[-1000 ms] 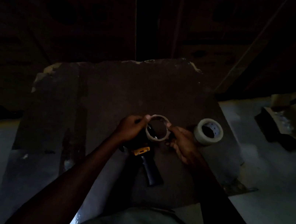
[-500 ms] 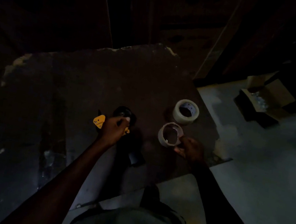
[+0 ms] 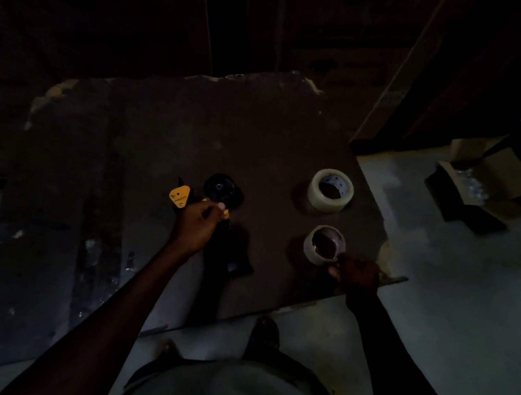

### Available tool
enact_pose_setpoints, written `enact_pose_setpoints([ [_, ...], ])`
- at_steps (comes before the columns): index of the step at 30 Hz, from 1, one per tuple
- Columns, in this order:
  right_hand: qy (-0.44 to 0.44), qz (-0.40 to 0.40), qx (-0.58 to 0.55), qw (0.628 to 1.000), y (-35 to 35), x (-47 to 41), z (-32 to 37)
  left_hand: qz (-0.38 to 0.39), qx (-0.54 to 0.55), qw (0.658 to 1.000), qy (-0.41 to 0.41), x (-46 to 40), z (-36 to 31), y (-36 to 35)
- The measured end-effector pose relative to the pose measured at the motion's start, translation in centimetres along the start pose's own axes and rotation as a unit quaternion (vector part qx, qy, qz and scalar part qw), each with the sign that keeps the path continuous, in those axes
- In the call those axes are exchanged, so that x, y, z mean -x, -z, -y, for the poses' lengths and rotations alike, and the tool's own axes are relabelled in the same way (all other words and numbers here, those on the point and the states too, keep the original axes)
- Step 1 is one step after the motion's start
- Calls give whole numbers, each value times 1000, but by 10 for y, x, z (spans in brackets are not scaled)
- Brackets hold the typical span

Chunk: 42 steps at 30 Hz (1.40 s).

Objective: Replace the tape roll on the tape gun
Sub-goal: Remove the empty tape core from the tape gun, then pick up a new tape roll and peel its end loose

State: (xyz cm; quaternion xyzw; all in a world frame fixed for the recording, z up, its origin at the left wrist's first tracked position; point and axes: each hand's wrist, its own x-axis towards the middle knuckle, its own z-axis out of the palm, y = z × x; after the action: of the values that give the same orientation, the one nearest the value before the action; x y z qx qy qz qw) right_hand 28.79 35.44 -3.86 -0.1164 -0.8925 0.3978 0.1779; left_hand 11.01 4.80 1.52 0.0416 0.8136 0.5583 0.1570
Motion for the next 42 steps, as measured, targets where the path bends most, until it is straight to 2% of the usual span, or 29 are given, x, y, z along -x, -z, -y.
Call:
enact_pose_setpoints([
  [3, -111, -37, -50, 992, -1, -14, 63, -19, -6, 1000, 9, 5, 3, 7],
  [4, -173, -103, -27, 979, -6, -19, 76, -23, -3, 1000, 13, 8, 2, 10],
  [5, -255, -114, -14, 960, -11, -20, 79, -30, 2, 999, 19, 11, 1, 13],
  [6, -301, -110, 11, 947, -18, -22, 85, -36, 9, 999, 19, 13, 0, 15],
  [9, -220, -119, -28, 968, -50, -25, 94, -46, 26, 998, 28, 21, 1, 22],
  [12, -234, -14, -111, 966, -80, -30, 119, -65, 29, 997, 31, 25, 9, 30],
  [16, -255, 121, -137, 950, -111, -41, 146, -88, 34, 995, 43, 31, 20, 41],
  [18, -267, 214, -114, 933, -126, -49, 152, -91, 26, 995, 41, 35, 24, 46],
  [20, -304, 285, -105, 903, -138, -54, 156, -104, 26, 993, 50, 37, 29, 51],
  [21, -338, 308, -145, 877, -145, -55, 157, -113, 27, 992, 58, 37, 30, 53],
  [23, -425, 339, -240, 804, -156, -58, 156, -124, 34, 989, 68, 38, 30, 55],
  [25, -474, 377, -272, 748, -158, -62, 162, -131, 34, 988, 70, 39, 28, 54],
  [28, -506, 398, -286, 710, -163, -69, 160, -137, 34, 988, 60, 37, 26, 55],
  [34, -506, 369, -326, 708, -174, -66, 168, -159, 39, 985, 59, 29, 23, 65],
  [42, -415, 298, -372, 775, -171, -90, 193, -148, 52, 986, 54, 8, 6, 71],
])
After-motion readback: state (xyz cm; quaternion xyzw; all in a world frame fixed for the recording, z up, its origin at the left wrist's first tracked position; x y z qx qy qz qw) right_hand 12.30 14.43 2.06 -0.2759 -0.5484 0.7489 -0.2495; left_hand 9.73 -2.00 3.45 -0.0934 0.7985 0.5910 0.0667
